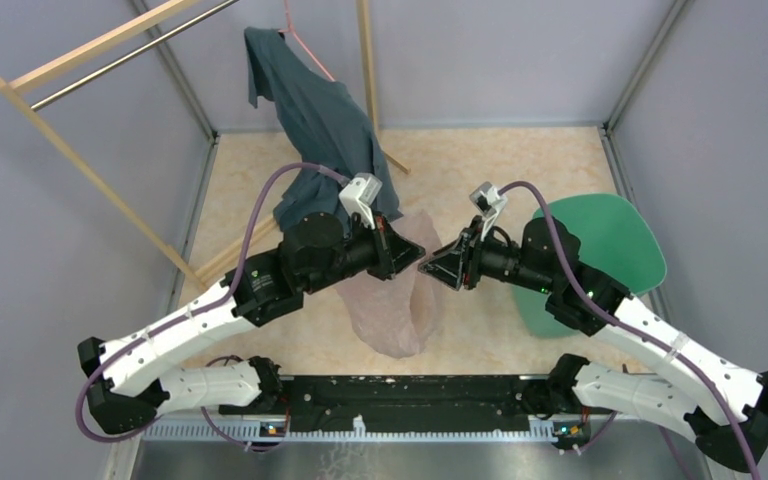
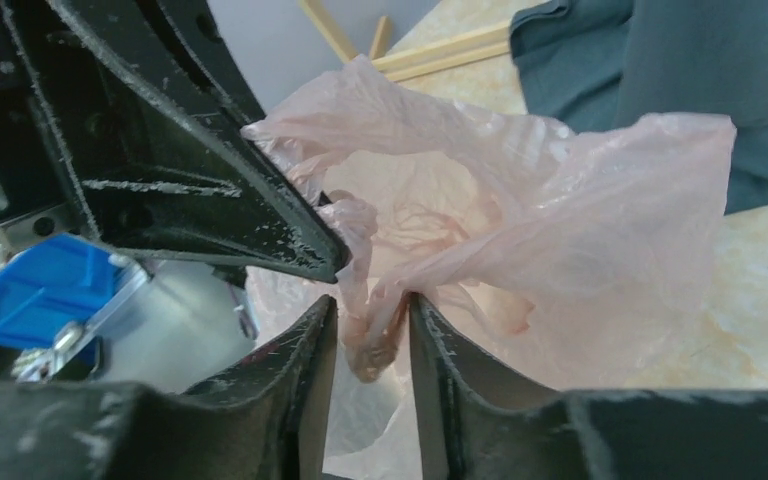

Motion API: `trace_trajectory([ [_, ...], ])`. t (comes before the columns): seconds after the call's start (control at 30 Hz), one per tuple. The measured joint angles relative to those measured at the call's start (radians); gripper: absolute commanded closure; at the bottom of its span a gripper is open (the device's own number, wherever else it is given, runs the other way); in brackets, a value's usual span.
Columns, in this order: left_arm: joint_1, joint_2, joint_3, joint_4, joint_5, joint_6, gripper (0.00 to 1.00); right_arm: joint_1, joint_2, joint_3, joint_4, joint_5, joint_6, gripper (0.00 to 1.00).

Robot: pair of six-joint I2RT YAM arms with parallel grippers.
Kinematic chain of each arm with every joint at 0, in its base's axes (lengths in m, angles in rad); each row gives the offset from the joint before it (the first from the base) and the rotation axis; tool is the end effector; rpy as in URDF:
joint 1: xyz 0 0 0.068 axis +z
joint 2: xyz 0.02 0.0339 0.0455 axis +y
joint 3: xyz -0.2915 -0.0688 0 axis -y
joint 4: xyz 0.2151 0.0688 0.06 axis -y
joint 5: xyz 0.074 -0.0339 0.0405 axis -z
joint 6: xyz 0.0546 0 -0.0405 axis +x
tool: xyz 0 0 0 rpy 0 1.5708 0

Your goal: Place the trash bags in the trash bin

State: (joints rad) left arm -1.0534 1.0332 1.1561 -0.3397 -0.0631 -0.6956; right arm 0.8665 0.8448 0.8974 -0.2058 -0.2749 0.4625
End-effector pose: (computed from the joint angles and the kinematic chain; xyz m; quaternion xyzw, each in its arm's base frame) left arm 0.1031 -0.1741 0.4222 0.1192 0.7702 -0.4646 0.4205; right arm 0.0944 0.1340 0.3834 -0.2382 0.7188 0.4795 0.4434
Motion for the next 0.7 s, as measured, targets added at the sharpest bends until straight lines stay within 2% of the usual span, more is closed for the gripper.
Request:
trace_trajectory([
  [0.13, 0.001, 0.016, 0.0, 0.005, -0.007, -0.01, 1.0, 0.0, -0.002, -0.016, 0.021, 0.062, 0.001, 0.49],
  [0.33, 0.008, 0.046, 0.0, 0.022, -0.008, -0.016, 1.0, 0.0, -0.013, -0.028, 0.042, 0.103, -0.034, 0.22],
  [0.63, 0.013, 0.066, 0.005, 0.024, -0.01, -0.017, 1.0, 0.0, -0.017, -0.033, 0.013, 0.147, -0.086, 0.02],
  [0.7, 0.018, 0.065, 0.005, 0.023, -0.015, -0.017, 1.0, 0.0, -0.033, -0.033, -0.03, 0.181, -0.102, 0.01],
])
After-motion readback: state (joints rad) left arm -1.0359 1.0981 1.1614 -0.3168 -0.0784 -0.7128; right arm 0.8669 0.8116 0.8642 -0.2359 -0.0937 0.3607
